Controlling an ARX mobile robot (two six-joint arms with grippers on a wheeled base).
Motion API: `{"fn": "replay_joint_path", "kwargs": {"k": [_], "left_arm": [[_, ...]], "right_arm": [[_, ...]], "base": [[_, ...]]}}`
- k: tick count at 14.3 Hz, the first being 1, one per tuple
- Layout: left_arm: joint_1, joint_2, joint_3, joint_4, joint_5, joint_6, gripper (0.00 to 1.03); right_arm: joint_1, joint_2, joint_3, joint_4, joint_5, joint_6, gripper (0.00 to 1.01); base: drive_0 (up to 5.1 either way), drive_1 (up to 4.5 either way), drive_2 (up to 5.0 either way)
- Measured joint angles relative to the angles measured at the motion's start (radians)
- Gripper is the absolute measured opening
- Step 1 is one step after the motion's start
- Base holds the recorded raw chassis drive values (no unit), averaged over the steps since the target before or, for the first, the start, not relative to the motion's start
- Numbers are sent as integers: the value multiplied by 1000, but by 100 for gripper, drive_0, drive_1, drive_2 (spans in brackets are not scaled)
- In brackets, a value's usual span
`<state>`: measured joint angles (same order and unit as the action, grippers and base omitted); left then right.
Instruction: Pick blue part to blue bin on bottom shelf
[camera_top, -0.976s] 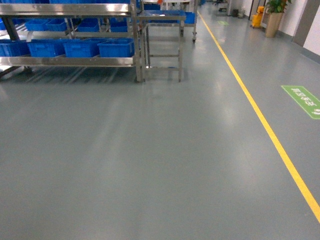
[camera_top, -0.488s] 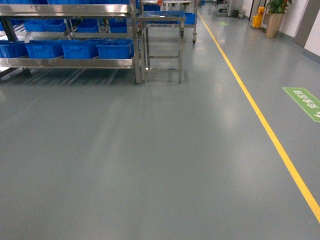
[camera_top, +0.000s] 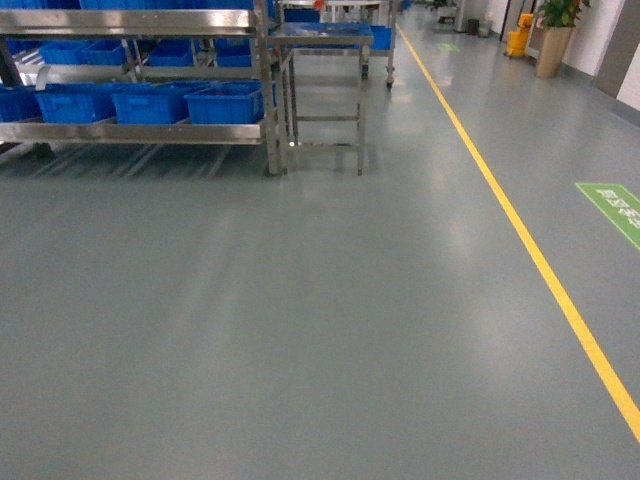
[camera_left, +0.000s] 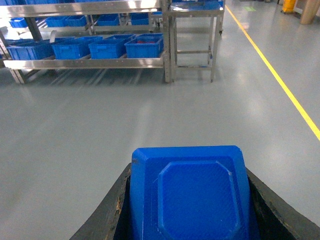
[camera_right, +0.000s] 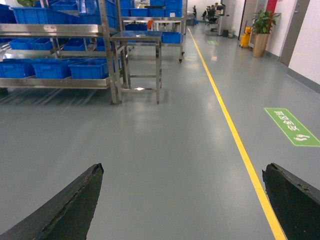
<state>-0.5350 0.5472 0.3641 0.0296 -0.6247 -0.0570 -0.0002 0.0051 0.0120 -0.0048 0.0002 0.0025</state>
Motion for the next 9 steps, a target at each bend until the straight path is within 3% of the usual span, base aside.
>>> {"fn": "replay_joint_path", "kwargs": {"k": [9], "left_arm": [[0, 1, 0, 0, 0, 0, 43]], "right_arm": [[0, 0, 0, -1, 0, 0, 98]], "base": [[9, 421, -403]]}}
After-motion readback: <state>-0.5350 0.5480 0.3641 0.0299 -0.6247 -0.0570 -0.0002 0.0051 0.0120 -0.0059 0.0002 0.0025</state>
